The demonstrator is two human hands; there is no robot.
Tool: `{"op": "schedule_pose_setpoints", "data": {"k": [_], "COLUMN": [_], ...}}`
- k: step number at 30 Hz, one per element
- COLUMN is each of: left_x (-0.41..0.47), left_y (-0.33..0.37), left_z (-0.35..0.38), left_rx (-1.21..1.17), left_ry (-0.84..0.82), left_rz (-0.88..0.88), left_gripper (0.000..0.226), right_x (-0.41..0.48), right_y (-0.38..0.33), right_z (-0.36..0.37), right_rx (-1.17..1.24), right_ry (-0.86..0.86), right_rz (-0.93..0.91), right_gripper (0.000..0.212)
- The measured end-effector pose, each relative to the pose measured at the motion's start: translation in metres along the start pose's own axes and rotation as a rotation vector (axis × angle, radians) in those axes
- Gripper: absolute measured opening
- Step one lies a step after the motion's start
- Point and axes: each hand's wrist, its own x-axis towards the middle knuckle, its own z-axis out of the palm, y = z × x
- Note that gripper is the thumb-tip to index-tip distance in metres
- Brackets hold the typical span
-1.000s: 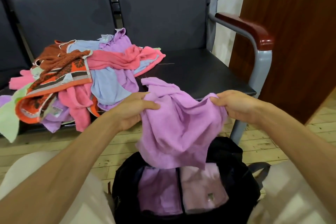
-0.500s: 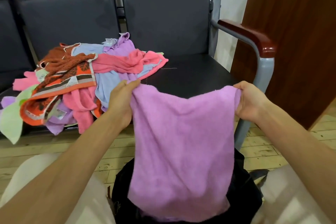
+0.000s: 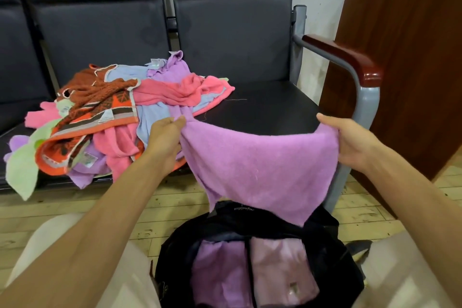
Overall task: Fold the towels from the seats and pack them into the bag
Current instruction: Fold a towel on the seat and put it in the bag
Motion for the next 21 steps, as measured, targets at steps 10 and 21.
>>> {"op": "schedule_pose_setpoints", "data": {"k": [10, 21], "left_x": [0.0, 0.02], "left_y": [0.008, -0.003], "left_z": [-0.001, -0.009], "left_rx": [-0.116, 0.129], "left_ry": [0.085, 0.218], "left_rz": [-0.06, 0.252], "left_gripper": [0.028, 0.003], "right_x": [0.006, 0.018], "right_y": [0.02, 0.014], "right_z": [-0.001, 0.0], "right_rx": [-0.754, 0.103], "right_ry": [0.429, 0.36], "right_rz": [-0.653, -0.188], "right_gripper": [0.02, 0.008]}}
